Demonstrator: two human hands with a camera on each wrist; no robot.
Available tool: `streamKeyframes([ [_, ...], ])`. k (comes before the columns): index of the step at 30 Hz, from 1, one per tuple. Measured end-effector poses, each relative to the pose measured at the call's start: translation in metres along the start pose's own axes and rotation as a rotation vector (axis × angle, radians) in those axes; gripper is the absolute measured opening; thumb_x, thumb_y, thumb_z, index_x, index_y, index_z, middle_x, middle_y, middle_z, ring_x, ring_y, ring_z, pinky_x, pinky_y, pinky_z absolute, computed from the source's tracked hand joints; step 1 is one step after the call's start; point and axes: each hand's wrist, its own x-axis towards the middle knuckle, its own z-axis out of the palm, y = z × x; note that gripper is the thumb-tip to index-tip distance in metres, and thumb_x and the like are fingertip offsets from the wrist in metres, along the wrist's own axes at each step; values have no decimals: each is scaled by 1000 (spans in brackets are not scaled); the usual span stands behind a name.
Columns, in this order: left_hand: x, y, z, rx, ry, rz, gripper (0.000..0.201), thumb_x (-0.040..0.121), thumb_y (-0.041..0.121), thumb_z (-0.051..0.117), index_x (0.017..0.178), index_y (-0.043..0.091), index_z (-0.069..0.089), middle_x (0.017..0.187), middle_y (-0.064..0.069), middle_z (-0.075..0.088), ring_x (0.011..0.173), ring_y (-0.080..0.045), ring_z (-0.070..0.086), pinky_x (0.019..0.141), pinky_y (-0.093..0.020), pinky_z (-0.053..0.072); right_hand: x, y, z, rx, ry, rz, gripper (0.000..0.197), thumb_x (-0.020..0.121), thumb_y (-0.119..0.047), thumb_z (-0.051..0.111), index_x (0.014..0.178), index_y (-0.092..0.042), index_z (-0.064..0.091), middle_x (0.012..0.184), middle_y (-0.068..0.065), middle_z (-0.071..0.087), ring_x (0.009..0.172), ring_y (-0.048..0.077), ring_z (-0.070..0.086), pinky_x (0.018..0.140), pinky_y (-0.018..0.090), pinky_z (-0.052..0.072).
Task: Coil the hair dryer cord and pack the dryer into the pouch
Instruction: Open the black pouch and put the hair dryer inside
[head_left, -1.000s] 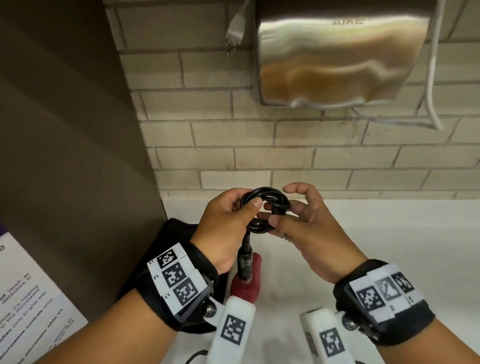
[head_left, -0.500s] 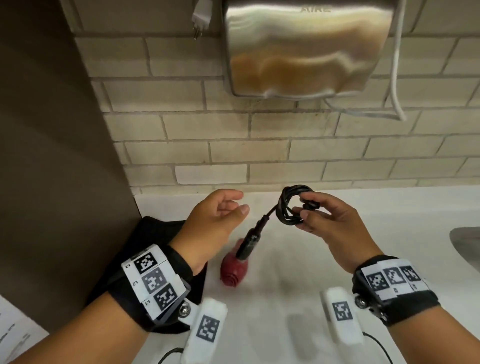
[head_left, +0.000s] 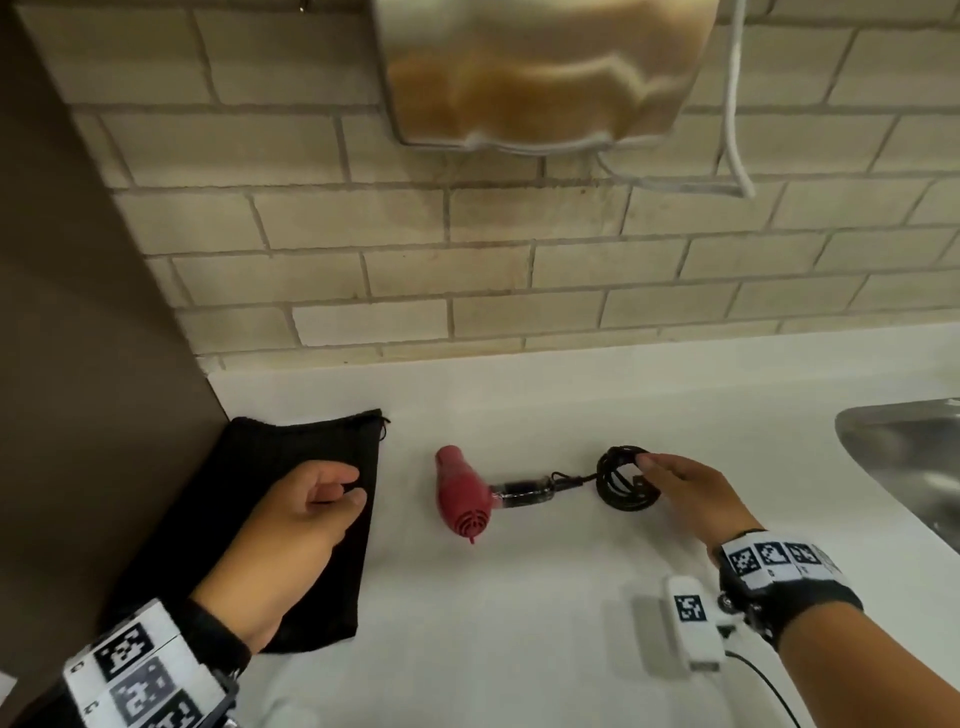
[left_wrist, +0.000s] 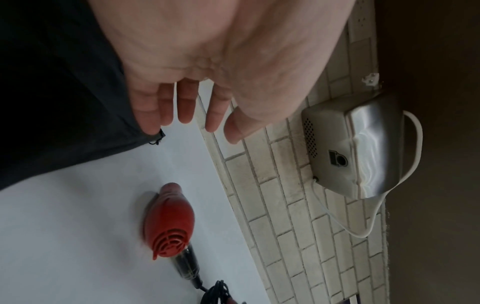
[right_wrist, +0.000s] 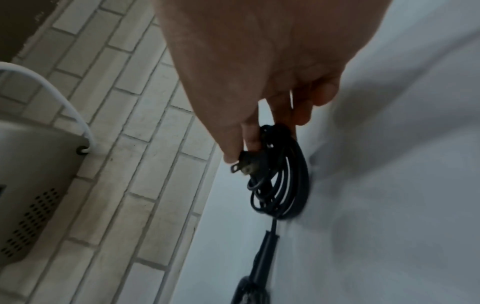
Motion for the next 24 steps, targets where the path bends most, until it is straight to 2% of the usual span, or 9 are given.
streamKeyframes([
  [2,-2,-6,-6,40,32,-14,20,94,25,63,113,31,63,124,-2,60,115,-19,60,105,-46,49,6,6,-5,-96,-38,8,25,97,-18,60,118,-15,74,120,8,73,110,22,64,93,29,44],
  [5,-5,-13,-14,63,65,-61,20,94,29,63,113,33,62,127,1,56,114,-19,60,104,-44,49,11,12,-6,-301,-90,15,33,91,-18,67,124,-23,72,122,6,73,114,22,64,101,33,47],
  [7,-7,-16,-17,54,86,-89,21,94,29,63,115,30,63,129,1,55,108,-19,62,100,-42,50,12,10,-6,-419,-107,26,35,88,-28,70,123,-30,71,119,3,75,111,22,66,99,33,49],
  [10,-8,-21,-21,50,114,-111,22,94,29,63,116,28,63,131,-1,54,106,-19,63,99,-44,52,12,4,-8,-531,-93,16,34,87,-34,70,121,-33,72,107,6,78,98,23,67,85,27,48],
  [16,-6,-28,-27,15,152,-112,21,93,28,64,115,26,64,132,-4,54,108,-20,62,100,-45,52,4,1,-9,-547,-34,-43,30,81,-39,72,110,-47,71,110,7,63,112,30,57,100,41,47],
  [18,-6,-30,-30,9,162,-101,19,94,27,64,113,26,64,132,-4,54,109,-19,62,100,-44,52,-3,-10,-7,-552,-26,-84,29,82,-27,71,104,-47,66,112,5,57,110,31,55,98,44,47],
  [20,-6,-34,-32,6,165,-98,18,94,27,63,112,27,65,131,-4,54,110,-18,62,100,-44,52,-7,-28,0,-483,15,-160,35,83,-12,67,102,-41,65,110,4,54,103,30,57,90,40,49],
  [22,-7,-38,-34,14,164,-90,17,94,29,63,111,28,65,131,-4,54,110,-18,62,98,-42,53,-13,-50,16,-406,33,-265,36,84,-3,63,103,-33,67,108,2,53,94,23,58,78,26,47],
  [24,-8,-39,-36,27,170,-82,15,93,31,64,108,31,66,130,-4,54,110,-18,62,94,-39,54,-23,-72,44,-329,-45,-358,35,85,-1,62,103,-31,68,106,-1,55,89,13,59,70,15,42],
])
